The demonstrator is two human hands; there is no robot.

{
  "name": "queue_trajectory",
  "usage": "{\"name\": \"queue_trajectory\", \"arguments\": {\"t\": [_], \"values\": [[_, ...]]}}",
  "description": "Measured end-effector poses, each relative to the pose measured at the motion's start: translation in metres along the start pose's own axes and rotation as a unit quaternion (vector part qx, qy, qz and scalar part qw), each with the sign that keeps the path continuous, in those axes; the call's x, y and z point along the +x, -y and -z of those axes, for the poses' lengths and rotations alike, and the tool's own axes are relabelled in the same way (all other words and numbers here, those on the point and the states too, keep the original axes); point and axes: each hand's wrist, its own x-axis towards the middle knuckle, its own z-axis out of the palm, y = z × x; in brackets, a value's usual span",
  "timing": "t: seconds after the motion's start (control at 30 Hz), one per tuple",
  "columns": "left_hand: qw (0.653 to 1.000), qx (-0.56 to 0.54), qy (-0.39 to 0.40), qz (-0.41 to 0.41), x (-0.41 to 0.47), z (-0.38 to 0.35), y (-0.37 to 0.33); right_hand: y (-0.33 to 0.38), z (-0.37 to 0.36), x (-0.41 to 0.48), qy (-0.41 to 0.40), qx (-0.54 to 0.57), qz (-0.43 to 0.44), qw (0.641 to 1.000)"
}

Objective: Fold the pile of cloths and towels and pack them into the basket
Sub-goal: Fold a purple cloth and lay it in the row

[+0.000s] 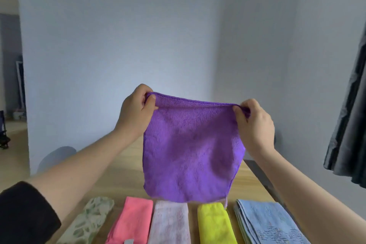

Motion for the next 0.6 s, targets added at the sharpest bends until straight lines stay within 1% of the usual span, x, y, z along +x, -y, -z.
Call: {"name": "queue_trajectory", "arguments": {"t": [0.07,0.23,0.33,0.47,0.6], "values": [[1.0,-0.01,-0.007,-0.026,-0.002,0.012,-0.031,0.015,0.034,0.005,-0.026,0.015,0.022,0.999],[0.997,-0.044,-0.016,-0.056,-0.019,0.034,-0.088,0.042,0.102,0.001,-0.044,0.017,0.062,0.997],[0.996,-0.054,-0.016,-0.071,-0.028,0.045,-0.115,0.053,0.135,-0.002,-0.056,0.014,0.071,0.996],[0.996,-0.054,-0.021,-0.074,-0.031,0.053,-0.134,0.063,0.156,-0.002,-0.06,0.017,0.071,0.996],[0.998,-0.042,-0.005,-0.048,-0.037,0.05,-0.126,0.055,0.151,-0.006,-0.018,-0.003,0.054,0.998]]}}
